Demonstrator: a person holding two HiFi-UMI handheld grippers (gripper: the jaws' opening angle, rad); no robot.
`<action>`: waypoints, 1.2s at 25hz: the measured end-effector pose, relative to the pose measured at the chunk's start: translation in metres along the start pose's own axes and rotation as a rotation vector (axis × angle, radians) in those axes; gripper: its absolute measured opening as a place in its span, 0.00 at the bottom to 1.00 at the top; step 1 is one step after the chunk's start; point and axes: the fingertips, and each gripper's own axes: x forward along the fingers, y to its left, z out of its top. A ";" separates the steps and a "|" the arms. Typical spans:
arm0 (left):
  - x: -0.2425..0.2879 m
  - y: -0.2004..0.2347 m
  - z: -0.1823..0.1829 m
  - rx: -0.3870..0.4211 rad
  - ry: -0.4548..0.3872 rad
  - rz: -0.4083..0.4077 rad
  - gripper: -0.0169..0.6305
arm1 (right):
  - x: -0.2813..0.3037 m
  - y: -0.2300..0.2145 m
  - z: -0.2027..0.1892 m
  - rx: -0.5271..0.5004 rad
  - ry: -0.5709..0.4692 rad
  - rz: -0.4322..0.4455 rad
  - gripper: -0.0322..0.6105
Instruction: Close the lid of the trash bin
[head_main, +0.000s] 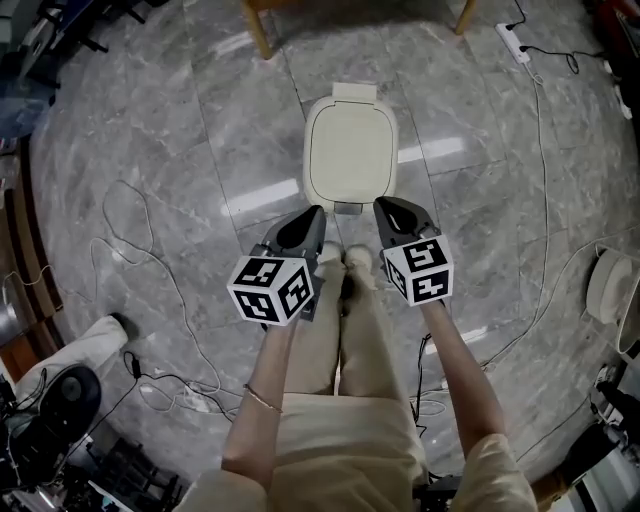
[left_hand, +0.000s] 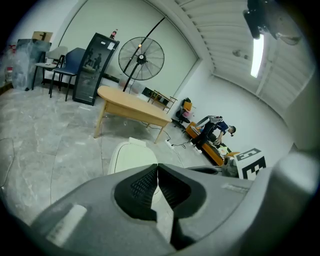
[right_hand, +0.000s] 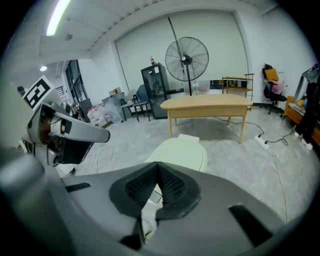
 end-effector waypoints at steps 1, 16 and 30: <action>-0.004 -0.006 0.005 0.013 -0.002 -0.007 0.06 | -0.008 0.002 0.007 0.005 -0.013 -0.002 0.06; -0.084 -0.082 0.101 0.186 -0.139 -0.087 0.06 | -0.122 0.030 0.114 -0.019 -0.187 0.022 0.06; -0.142 -0.123 0.164 0.344 -0.267 -0.098 0.06 | -0.201 0.031 0.199 -0.001 -0.400 0.017 0.06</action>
